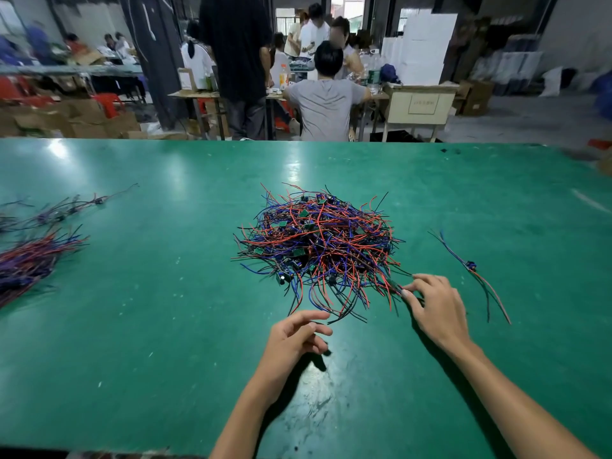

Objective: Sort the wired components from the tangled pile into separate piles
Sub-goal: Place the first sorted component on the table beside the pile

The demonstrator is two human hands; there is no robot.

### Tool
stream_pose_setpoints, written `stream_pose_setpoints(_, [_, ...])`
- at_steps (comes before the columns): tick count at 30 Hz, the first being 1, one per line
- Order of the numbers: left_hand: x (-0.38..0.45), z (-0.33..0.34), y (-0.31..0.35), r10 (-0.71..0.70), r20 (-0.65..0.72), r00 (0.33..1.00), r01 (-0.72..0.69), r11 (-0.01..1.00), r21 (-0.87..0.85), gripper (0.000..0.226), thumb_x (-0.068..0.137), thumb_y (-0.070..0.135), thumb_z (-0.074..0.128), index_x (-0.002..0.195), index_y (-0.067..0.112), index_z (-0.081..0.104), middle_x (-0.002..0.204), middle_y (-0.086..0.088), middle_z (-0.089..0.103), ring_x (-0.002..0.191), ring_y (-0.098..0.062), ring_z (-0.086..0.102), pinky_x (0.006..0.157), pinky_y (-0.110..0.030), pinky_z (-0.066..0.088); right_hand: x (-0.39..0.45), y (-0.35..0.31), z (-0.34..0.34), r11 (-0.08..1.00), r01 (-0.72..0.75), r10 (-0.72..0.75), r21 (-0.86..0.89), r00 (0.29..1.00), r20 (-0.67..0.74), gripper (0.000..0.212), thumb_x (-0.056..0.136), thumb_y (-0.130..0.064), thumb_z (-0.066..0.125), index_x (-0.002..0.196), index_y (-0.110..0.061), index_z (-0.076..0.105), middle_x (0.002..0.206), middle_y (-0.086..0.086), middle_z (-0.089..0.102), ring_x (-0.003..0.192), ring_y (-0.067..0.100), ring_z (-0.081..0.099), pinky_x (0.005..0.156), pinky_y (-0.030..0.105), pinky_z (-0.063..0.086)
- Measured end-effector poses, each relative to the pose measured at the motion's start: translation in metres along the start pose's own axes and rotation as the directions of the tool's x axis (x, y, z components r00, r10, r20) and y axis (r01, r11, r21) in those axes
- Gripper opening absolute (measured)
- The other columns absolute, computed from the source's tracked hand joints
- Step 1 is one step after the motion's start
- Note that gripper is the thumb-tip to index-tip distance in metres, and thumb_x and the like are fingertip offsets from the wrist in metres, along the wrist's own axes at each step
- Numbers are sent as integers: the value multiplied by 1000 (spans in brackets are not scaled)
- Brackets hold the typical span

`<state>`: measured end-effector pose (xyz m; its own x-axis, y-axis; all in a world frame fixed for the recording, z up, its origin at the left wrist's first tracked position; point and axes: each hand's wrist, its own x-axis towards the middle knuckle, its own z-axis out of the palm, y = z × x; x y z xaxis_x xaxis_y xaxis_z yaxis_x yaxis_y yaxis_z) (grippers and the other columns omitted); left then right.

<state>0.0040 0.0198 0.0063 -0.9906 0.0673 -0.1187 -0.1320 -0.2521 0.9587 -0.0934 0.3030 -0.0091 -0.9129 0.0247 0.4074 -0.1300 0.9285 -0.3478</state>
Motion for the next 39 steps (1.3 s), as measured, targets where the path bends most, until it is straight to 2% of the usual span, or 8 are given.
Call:
stream_pose_setpoints(4, [0, 0, -1, 0, 5, 1000, 0, 1000, 14, 26, 100, -6, 47, 111, -2, 70, 87, -14, 72, 63, -15, 63, 63, -22, 52, -5, -28, -14, 975, -58, 119, 215, 952, -281, 6, 96, -20, 68, 99, -19, 74, 105, 0, 75, 103, 25, 63, 87, 38, 42])
stream_pose_setpoints(9, [0, -1, -2, 17, 34, 999, -19, 998, 65, 21, 100, 16, 57, 109, 7, 75, 93, -14, 73, 67, -18, 64, 67, -25, 53, -15, -73, -35, 856, 173, -32, 486, 958, -285, 9, 98, -28, 65, 102, -27, 73, 86, -14, 72, 74, 3, 64, 73, 28, 52])
stream_pose_setpoints(14, [-1, 0, 4, 26, 11, 1000, -25, 996, -82, 39, 95, 39, 54, 119, 13, 70, 98, -18, 75, 67, -20, 67, 64, -21, 54, -47, -104, -21, 797, 581, -509, 161, 791, -339, 15, 94, -20, 68, 105, -20, 78, 87, -10, 72, 70, 18, 58, 67, 33, 47])
stream_pose_setpoints(19, [-2, 0, 3, 77, -135, 988, -94, 988, -124, 47, 79, 37, 73, 110, 1, 66, 93, -14, 76, 74, -21, 71, 67, -24, 56, -62, -103, -7, 784, 621, -594, -13, 745, -304, 42, 75, -1, 84, 108, -26, 80, 86, -10, 73, 71, 20, 60, 66, 32, 45])
stream_pose_setpoints(22, [-1, 3, -1, 137, -178, 974, -149, 987, -55, 25, 84, 25, 76, 99, 6, 67, 91, -15, 77, 75, -28, 75, 63, -27, 58, -62, -103, -6, 803, 596, -566, -12, 756, -329, 49, 68, 1, 90, 106, -27, 81, 95, -7, 74, 81, 19, 59, 73, 32, 46])
stream_pose_setpoints(27, [2, 2, -8, 127, -243, 962, -154, 983, -96, 7, 93, 10, 69, 98, 6, 68, 89, -18, 77, 86, -29, 76, 67, -27, 60, -86, -118, -6, 870, 471, -383, 144, 831, -404, 13, 89, -28, 76, 101, -22, 77, 108, -2, 67, 100, 19, 56, 90, 33, 50])
stream_pose_setpoints(32, [5, -4, -8, 100, -315, 944, -155, 976, -152, 11, 96, 14, 67, 103, 6, 67, 92, -20, 77, 80, -21, 73, 68, -27, 60, -103, -129, -6, 913, 298, -284, 278, 955, -90, 12, 92, -36, 68, 89, -26, 74, 87, -17, 68, 85, 11, 58, 75, 35, 51])
stream_pose_setpoints(39, [5, -7, -6, 68, -317, 946, -137, 970, -199, 17, 99, 12, 61, 112, 7, 71, 100, -14, 78, 88, -17, 75, 75, -25, 60, -93, -154, 4, 936, -160, 78, 313, 963, 257, 41, 100, -49, 53, 134, -29, 63, 127, -8, 67, 122, 15, 55, 99, 35, 46])
